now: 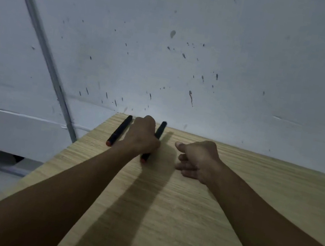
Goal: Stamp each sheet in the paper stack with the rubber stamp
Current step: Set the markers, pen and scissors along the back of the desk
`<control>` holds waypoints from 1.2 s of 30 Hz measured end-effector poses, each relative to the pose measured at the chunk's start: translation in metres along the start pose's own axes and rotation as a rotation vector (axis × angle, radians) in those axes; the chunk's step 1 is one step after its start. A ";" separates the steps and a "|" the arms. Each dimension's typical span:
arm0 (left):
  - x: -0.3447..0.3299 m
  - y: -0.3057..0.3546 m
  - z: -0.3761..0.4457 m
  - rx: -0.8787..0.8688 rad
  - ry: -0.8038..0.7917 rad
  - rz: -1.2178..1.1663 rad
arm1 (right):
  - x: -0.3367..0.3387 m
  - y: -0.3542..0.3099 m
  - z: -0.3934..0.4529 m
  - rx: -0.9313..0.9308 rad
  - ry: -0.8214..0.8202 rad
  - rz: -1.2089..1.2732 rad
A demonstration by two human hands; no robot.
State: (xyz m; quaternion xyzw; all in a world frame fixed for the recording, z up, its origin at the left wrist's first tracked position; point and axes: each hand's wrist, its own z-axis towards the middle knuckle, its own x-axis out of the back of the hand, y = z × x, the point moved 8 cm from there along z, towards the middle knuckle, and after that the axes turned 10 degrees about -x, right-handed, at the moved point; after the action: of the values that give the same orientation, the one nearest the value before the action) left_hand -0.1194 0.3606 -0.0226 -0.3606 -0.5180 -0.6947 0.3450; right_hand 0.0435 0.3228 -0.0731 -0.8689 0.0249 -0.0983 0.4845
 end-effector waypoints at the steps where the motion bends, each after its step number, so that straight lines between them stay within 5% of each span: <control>1: -0.003 -0.002 0.001 0.010 -0.006 0.040 | 0.004 -0.003 -0.001 0.053 0.038 -0.066; 13: -0.019 -0.001 0.008 0.004 -0.124 0.183 | 0.059 -0.005 -0.033 0.327 0.238 -0.475; 17: -0.008 0.026 -0.007 -0.064 0.005 0.194 | 0.085 -0.001 -0.053 0.361 0.309 -0.601; 25: -0.014 0.117 -0.076 -0.282 0.197 -0.204 | 0.155 0.030 -0.110 0.356 0.436 -0.702; 36: -0.101 0.239 -0.182 -0.426 -0.239 -0.198 | 0.269 0.106 -0.197 0.230 0.599 -0.796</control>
State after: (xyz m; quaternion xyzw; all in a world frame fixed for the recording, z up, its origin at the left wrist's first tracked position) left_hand 0.1095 0.1414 -0.0335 -0.4523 -0.4297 -0.7709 0.1280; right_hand 0.2743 0.0650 -0.0226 -0.6858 -0.1811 -0.5222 0.4735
